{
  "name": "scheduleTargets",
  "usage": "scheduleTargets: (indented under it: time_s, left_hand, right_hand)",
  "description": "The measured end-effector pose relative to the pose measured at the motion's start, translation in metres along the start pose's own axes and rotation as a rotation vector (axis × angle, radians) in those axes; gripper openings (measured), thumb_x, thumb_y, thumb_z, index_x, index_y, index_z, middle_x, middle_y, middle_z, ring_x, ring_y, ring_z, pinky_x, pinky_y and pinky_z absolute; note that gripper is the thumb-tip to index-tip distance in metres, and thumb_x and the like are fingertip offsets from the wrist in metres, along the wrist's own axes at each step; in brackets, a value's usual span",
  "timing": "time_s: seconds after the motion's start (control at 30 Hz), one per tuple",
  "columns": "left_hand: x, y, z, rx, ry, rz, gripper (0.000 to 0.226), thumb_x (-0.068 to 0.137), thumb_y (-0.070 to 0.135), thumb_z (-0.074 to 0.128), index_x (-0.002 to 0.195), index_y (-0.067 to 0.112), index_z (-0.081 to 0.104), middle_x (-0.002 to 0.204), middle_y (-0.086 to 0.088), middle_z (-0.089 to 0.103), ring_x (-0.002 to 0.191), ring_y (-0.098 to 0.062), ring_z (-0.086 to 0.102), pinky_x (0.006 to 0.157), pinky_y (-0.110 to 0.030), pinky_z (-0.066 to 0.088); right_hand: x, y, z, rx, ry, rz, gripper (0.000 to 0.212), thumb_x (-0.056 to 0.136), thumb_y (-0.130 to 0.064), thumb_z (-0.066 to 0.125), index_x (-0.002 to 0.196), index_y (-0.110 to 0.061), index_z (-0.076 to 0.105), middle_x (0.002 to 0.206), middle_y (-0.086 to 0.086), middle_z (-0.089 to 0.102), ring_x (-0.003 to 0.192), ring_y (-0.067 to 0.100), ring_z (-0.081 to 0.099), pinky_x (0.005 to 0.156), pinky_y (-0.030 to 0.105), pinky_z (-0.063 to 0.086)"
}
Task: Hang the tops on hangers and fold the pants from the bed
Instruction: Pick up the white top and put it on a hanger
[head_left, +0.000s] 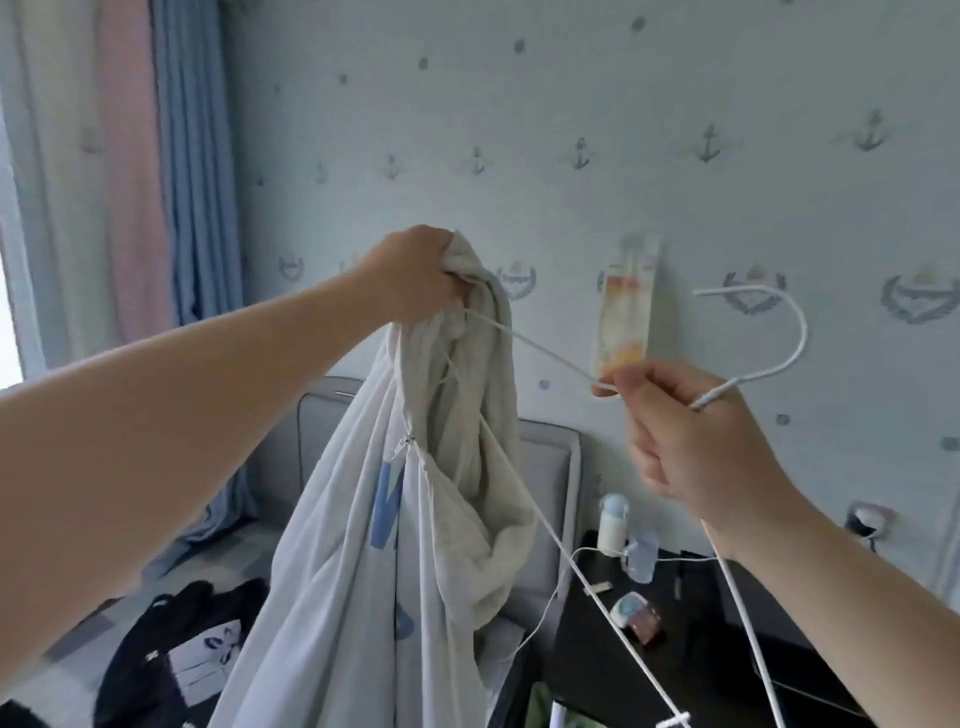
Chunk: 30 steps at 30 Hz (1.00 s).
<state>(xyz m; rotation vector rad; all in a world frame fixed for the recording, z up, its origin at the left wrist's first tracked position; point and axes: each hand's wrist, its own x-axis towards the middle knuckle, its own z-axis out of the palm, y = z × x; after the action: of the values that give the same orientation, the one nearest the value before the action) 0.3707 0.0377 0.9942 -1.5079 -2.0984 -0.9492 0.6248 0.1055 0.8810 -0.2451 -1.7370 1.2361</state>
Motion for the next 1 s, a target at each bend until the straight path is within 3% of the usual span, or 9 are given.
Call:
scheduleTargets:
  time_s: [0.1,0.23,0.4,0.5,0.57,0.73,0.87,0.93,1.0]
  left_hand:
    - [-0.037,-0.049,0.007,0.208,-0.154,-0.026,0.007,0.092,0.023,0.058,0.087,0.022,0.053,0.096,0.000,0.060,0.090,-0.025,0.057,0.079,-0.034,0.047]
    - [-0.092,-0.104,0.017,0.219,-0.297,-0.145,0.018,0.091,0.022,0.057,0.076,0.029,0.050,0.093,0.000,0.065,0.086,-0.026,0.062,0.079,-0.041,0.055]
    - [-0.157,-0.155,0.029,-0.050,-0.335,-0.309,0.007,0.085,0.011,0.058,0.084,0.010,0.064,0.088,-0.010,0.071,0.087,-0.033,0.068,0.074,-0.047,0.058]
    - [-0.191,-0.177,0.043,-0.289,-0.317,-0.434,0.010,0.085,0.008,0.058,0.085,0.001,0.065,0.074,-0.004,0.065,0.066,-0.023,0.059,0.056,-0.027,0.051]
    - [-0.214,-0.191,0.052,-0.458,-0.304,-0.539,0.008,0.086,0.011,0.062,0.086,0.005,0.068,0.072,-0.001,0.063,0.064,-0.015,0.058,0.055,-0.025,0.048]
    - [-0.261,-0.228,0.072,-0.637,-0.397,-0.712,0.013,0.083,0.019,0.069,0.091,0.009,0.071,0.085,-0.005,0.073,0.078,-0.015,0.071,0.073,-0.039,0.061]
    - [-0.281,-0.247,0.076,-0.582,-0.618,-0.522,0.016,0.088,0.030,0.070,0.093,0.015,0.073,0.077,0.011,0.073,0.072,-0.001,0.068,0.078,-0.038,0.059]
    - [-0.289,-0.259,0.075,-0.440,-0.640,-0.262,0.041,0.085,0.059,0.060,0.098,0.022,0.072,0.094,0.014,0.072,0.091,-0.004,0.065,0.081,-0.033,0.056]
    - [-0.297,-0.274,0.076,-0.105,-0.603,0.048,0.057,0.082,0.078,0.040,0.105,0.034,0.067,0.111,0.024,0.061,0.113,-0.002,0.049,0.099,-0.027,0.037]
  right_hand:
    - [-0.009,0.046,0.047,0.006,-0.054,0.018,0.025,0.102,-0.015,0.054,0.082,-0.012,0.069,0.045,-0.004,0.031,0.035,0.009,0.024,0.038,0.015,0.021]
    - [-0.031,0.102,0.108,-0.036,-0.116,0.044,0.025,0.103,-0.018,0.054,0.082,-0.021,0.068,0.046,-0.006,0.035,0.039,0.010,0.027,0.039,0.020,0.023]
    - [-0.068,0.167,0.190,-0.026,-0.168,0.165,0.024,0.102,-0.022,0.056,0.080,-0.021,0.066,0.047,-0.009,0.042,0.042,0.005,0.035,0.044,0.016,0.028]
    - [-0.094,0.206,0.242,-0.103,-0.188,0.293,0.024,0.102,-0.017,0.055,0.082,-0.009,0.066,0.059,0.013,0.050,0.054,0.022,0.043,0.052,0.030,0.031]
    - [-0.112,0.226,0.272,-0.109,-0.222,0.450,0.035,0.101,-0.018,0.052,0.068,-0.015,0.061,0.066,0.021,0.048,0.062,0.024,0.045,0.059,0.033,0.033]
    - [-0.131,0.245,0.303,0.059,-0.143,0.516,0.034,0.093,-0.036,0.051,0.061,-0.023,0.052,0.052,-0.006,0.036,0.049,0.012,0.030,0.047,0.023,0.025]
    - [-0.136,0.249,0.297,0.124,-0.227,0.557,0.035,0.094,-0.036,0.051,0.061,-0.022,0.057,0.050,-0.009,0.033,0.045,0.008,0.025,0.042,0.018,0.020]
    - [-0.141,0.247,0.288,0.220,-0.195,0.600,0.038,0.094,-0.032,0.054,0.058,-0.023,0.060,0.049,-0.008,0.031,0.042,0.005,0.024,0.040,0.014,0.020]
    - [-0.142,0.244,0.275,0.249,-0.203,0.610,0.038,0.093,-0.033,0.056,0.057,-0.022,0.061,0.049,-0.006,0.028,0.041,0.006,0.022,0.039,0.014,0.020]
